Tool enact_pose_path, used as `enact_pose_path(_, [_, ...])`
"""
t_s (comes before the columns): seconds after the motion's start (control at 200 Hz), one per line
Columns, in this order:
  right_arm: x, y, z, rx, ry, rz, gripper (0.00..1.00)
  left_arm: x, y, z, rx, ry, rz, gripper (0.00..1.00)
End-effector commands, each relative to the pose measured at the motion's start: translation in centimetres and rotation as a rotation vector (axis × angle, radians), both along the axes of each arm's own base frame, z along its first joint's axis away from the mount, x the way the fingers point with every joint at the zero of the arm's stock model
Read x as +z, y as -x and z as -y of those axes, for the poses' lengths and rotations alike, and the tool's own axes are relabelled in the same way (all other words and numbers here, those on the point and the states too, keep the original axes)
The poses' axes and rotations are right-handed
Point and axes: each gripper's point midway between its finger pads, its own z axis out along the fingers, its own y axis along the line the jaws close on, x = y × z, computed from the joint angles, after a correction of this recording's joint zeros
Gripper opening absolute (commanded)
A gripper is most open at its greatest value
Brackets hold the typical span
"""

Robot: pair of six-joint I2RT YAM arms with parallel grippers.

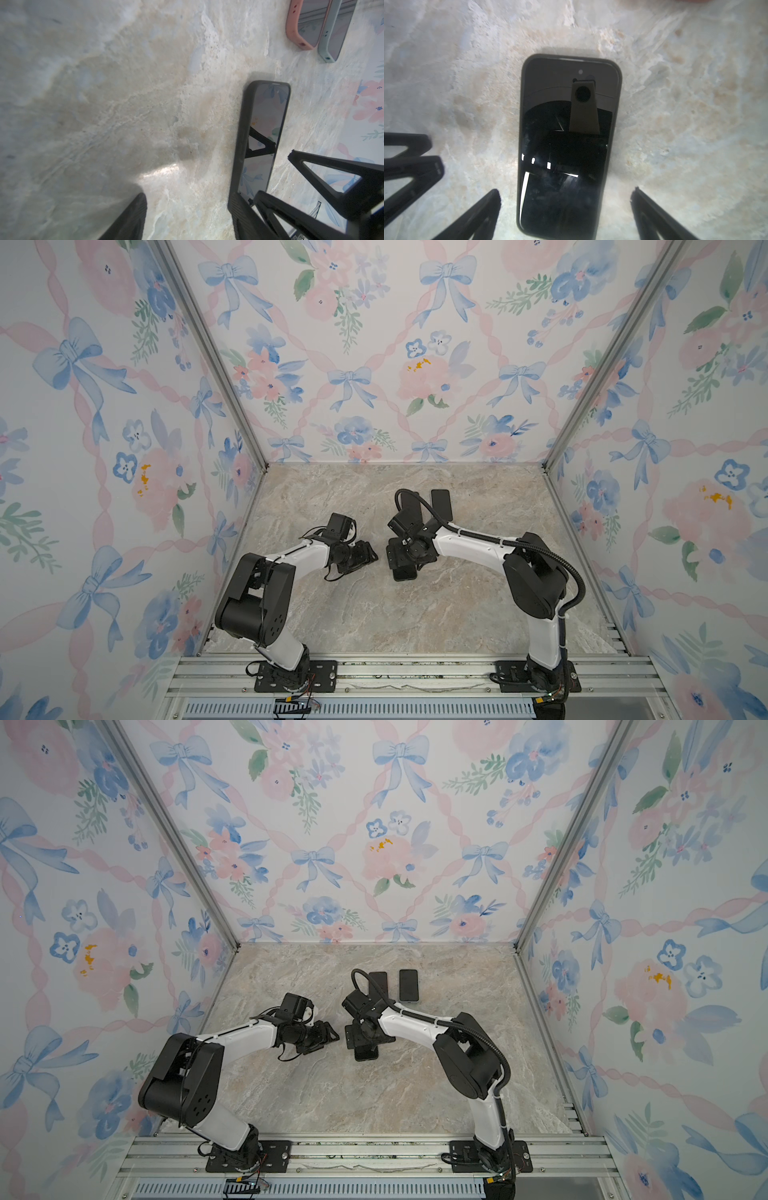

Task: Put the phone into the phone case
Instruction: 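Grasp the cased black phone with the right gripper and lift it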

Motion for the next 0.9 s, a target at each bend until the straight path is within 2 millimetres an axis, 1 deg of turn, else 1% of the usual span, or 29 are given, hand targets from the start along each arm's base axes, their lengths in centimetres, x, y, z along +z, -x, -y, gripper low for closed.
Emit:
enact_pose_path(0.0, [-0.5, 0.7, 0.9, -0.019, 0.072, -0.017, 1.00, -1.4, 1.7, -1.1, 0.015, -0.035, -0.065, 0.69])
enact_pose_path(0.025, [-0.6, 0.7, 1.0, -0.050, 0.065, -0.022, 1.00, -1.4, 1.8, -1.1, 0.013, -0.033, -0.068, 0.70])
enact_pose_path(0.13, [-1.0, 0.8, 0.7, -0.057, 0.067, -0.034, 0.98, -1.7, 2.0, -1.0, 0.009, -0.029, -0.080, 0.75])
enact_pose_path(0.21, [-1.1, 0.9, 0.3, -0.051, 0.063, -0.038, 0.97, -1.8, 2.1, -1.1, 0.012, -0.032, -0.084, 0.77])
enact_pose_path(0.305, [-1.1, 1.2, -0.4, -0.039, 0.055, -0.040, 0.96, -1.7, 2.2, -1.1, 0.011, -0.029, -0.083, 0.82])
enact_pose_path(0.37, [-1.2, 1.3, -0.7, -0.039, 0.056, -0.043, 0.95, -1.7, 2.3, -1.0, 0.011, -0.023, -0.087, 0.83])
enact_pose_path(0.59, [-2.3, 1.3, -0.5, -0.054, 0.109, -0.055, 0.93, -1.3, 2.3, -1.2, 0.021, -0.005, -0.083, 0.87])
enact_pose_path(0.71, [-2.8, 1.4, -0.3, -0.060, 0.139, -0.061, 0.89, -1.0, 2.2, -1.2, 0.025, 0.006, -0.077, 0.98])
enact_pose_path(0.895, [-3.3, 1.4, -0.1, -0.062, 0.162, -0.068, 0.81, -0.9, 2.1, -1.3, 0.024, 0.013, -0.074, 0.98])
